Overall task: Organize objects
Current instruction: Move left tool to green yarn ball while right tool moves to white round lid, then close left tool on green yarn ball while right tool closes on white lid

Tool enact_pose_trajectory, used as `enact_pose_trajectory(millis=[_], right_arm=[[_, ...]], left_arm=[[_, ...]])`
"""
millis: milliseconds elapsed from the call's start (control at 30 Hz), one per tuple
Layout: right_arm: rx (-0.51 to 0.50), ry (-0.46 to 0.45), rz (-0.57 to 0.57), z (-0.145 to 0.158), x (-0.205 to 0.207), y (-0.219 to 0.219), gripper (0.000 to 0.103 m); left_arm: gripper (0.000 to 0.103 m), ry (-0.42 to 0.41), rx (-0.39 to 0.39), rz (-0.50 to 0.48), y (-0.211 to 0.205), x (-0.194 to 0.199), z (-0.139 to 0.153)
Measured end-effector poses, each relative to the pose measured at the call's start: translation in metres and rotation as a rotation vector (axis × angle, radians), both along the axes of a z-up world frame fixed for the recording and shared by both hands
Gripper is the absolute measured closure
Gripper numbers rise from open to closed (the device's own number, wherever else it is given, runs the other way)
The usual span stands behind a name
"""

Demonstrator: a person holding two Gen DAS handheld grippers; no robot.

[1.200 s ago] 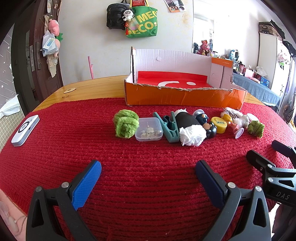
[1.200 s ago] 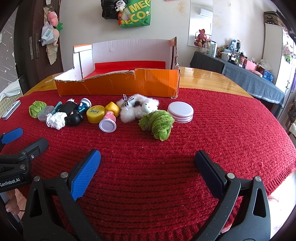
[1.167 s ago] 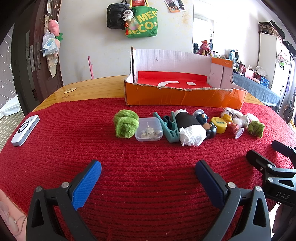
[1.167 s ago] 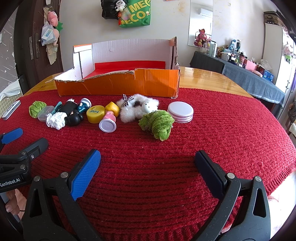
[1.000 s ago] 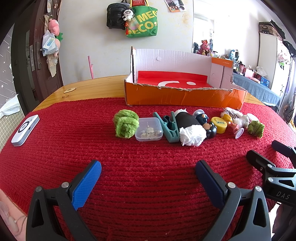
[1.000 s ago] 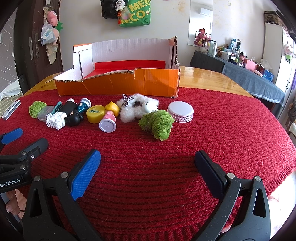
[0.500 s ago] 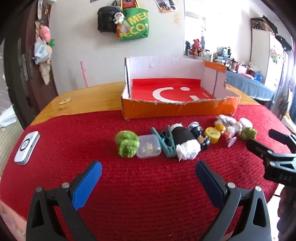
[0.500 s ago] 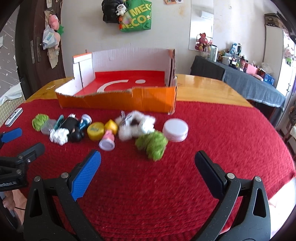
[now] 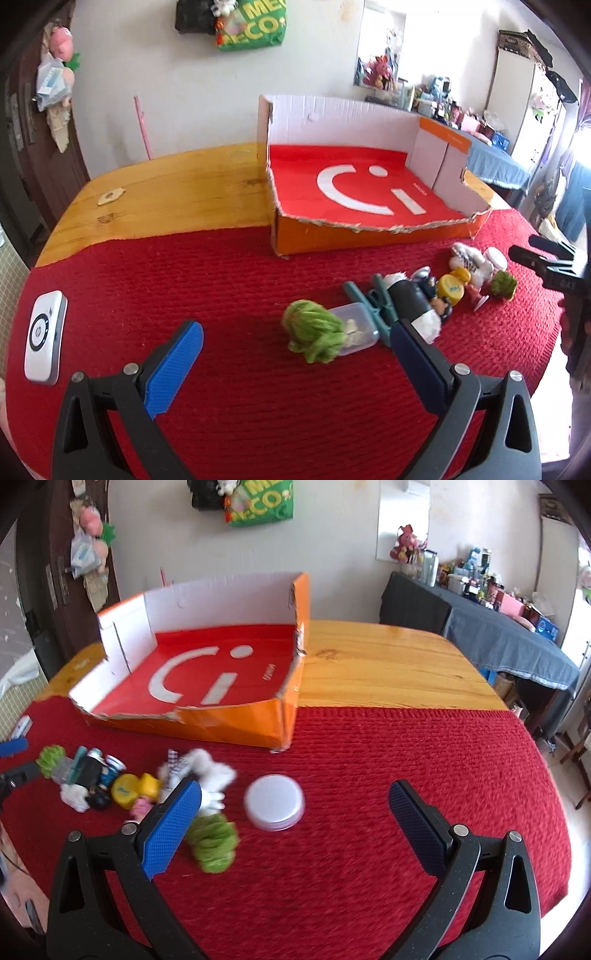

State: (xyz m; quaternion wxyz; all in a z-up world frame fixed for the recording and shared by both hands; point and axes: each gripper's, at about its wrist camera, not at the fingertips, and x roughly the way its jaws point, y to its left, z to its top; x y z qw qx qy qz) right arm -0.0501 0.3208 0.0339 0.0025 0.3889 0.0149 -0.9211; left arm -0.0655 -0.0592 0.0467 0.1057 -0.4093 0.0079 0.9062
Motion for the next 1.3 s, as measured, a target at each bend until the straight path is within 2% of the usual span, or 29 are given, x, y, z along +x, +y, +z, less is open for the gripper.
enact_pose_trajectory(millis=[100, 233, 300, 433, 500, 633, 800, 967, 1200, 1300], right_arm=[[0.010, -0.050, 0.015, -0.009, -0.009, 0.006, 0.000], [-0.038, -0.111, 0.031, -0.020, -0.017, 0.015, 0.000], [-0.038, -0.124, 0.039, -0.024, -0.018, 0.016, 0.000], [-0.053, -0.132, 0.056, -0.027, -0.019, 0.017, 0.000], [-0.060, -0.134, 0.064, -0.028, -0.019, 0.018, 0.004], [-0.031, -0.129, 0.087, -0.028, -0.019, 0.013, 0.014], [-0.006, -0.120, 0.113, -0.028, -0.018, 0.008, 0.028], [-0.001, -0.116, 0.138, -0.027, -0.016, 0.004, 0.038], [0.015, -0.116, 0.164, -0.025, -0.013, 0.004, 0.039], [0.000, -0.113, 0.184, -0.026, -0.013, 0.003, 0.047]], left_arm=[[0.001, -0.038, -0.014, -0.026, -0.005, -0.007, -0.006], [0.005, -0.086, -0.002, -0.050, -0.010, -0.015, -0.014], [0.011, -0.098, 0.009, -0.059, -0.011, -0.019, -0.018], [0.017, -0.109, 0.054, -0.110, -0.013, -0.024, -0.021], [0.023, -0.111, 0.076, -0.132, -0.011, -0.023, -0.022], [0.027, -0.102, 0.083, -0.169, -0.005, -0.022, -0.021], [0.042, -0.111, 0.121, -0.197, -0.004, -0.022, -0.020], [0.044, -0.118, 0.119, -0.206, -0.003, -0.019, -0.018], [0.044, -0.112, 0.054, -0.219, -0.009, -0.013, -0.015], [0.046, -0.111, 0.057, -0.230, -0.010, -0.014, -0.016]])
